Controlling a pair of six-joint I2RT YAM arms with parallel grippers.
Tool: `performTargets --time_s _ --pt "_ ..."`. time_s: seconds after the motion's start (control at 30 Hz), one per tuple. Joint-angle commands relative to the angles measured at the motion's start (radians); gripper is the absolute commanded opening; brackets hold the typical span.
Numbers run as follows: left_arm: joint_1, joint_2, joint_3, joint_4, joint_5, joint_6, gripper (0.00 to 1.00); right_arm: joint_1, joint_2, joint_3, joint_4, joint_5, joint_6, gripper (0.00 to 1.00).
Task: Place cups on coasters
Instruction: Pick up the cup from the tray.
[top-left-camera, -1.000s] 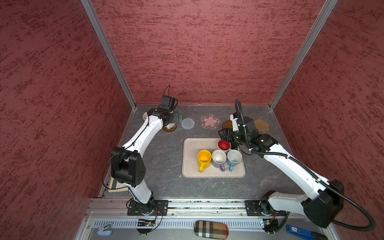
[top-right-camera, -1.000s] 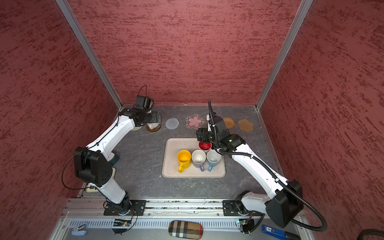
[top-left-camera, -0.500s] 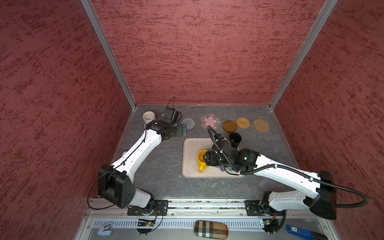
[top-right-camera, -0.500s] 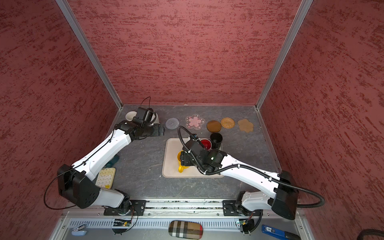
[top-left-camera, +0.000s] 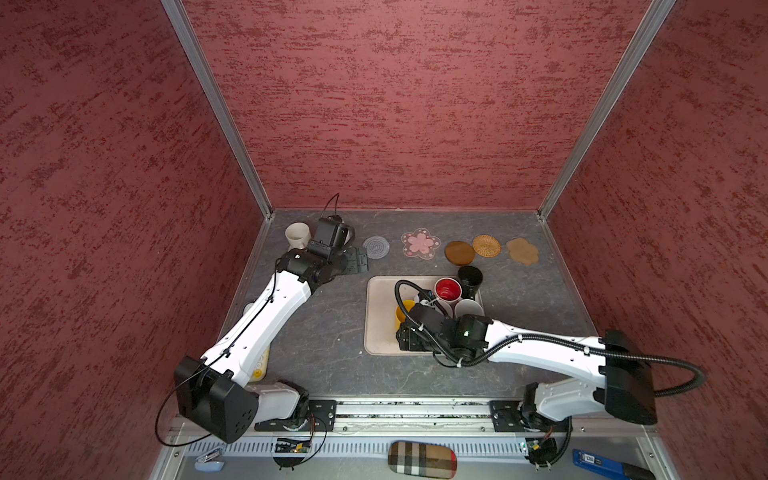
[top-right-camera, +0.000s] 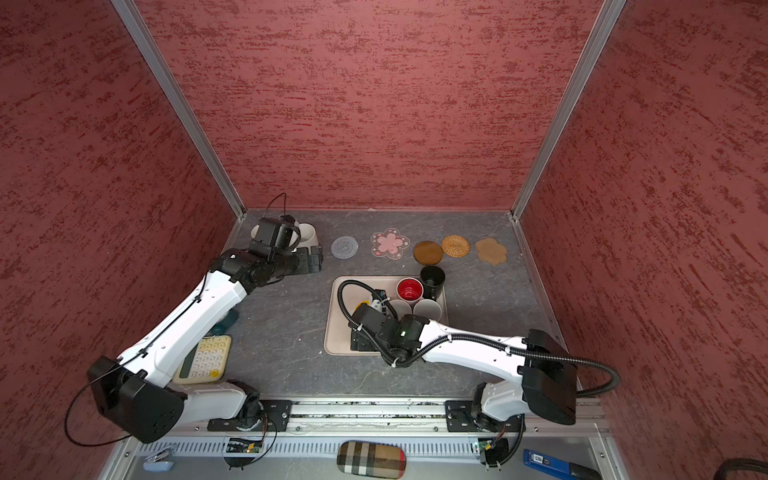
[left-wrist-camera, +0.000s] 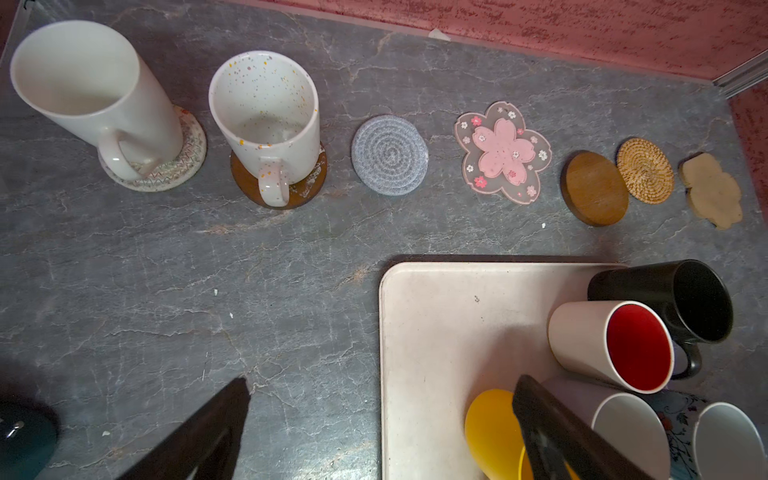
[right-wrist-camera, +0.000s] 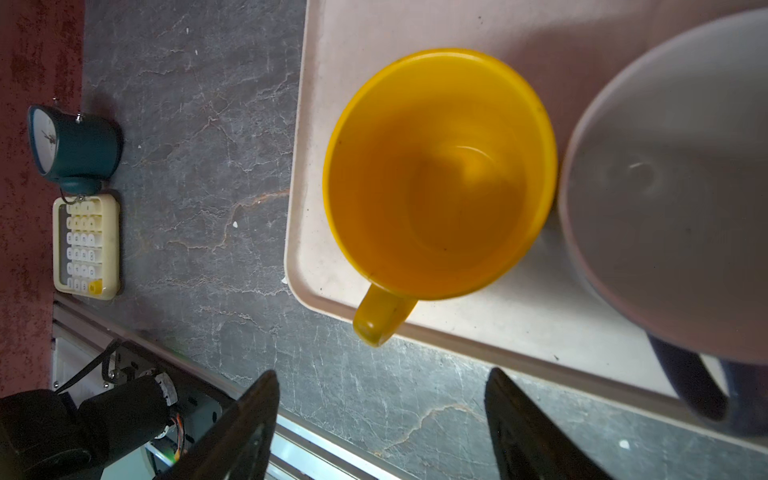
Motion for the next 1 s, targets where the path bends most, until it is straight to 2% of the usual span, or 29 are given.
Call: performTargets --time_s 0.0,0.17,0.3,0.43,0.73,0.97 --pt "0.003 -0.049 0.016 -0.017 0.004 0.001 1.00 0.004 0.032 0.043 0.010 0.049 0.041 0.78" --pt "0.019 -0.065 0.019 -0.024 0.032 0.014 1.00 0.003 0.111 0.088 -0.002 0.072 0.038 0.79" --pt "0.036 -0.066 0.003 0.000 0.094 0.008 0.97 -0.007 0.147 0.112 0.005 0.069 0.026 0.79" --pt "0.044 -0.063 0.002 0.006 0.124 0.007 0.95 -0.018 0.174 0.121 -0.001 0.065 0.019 0.75" --pt "0.047 -0.069 -0.011 0.015 0.125 0.002 0.94 -0.029 0.222 0.139 -0.054 0.072 -0.021 0.59" --pt "0.048 -0.061 -0.012 0.018 0.135 0.001 0.94 -0.030 0.241 0.143 -0.063 0.079 -0.044 0.39"
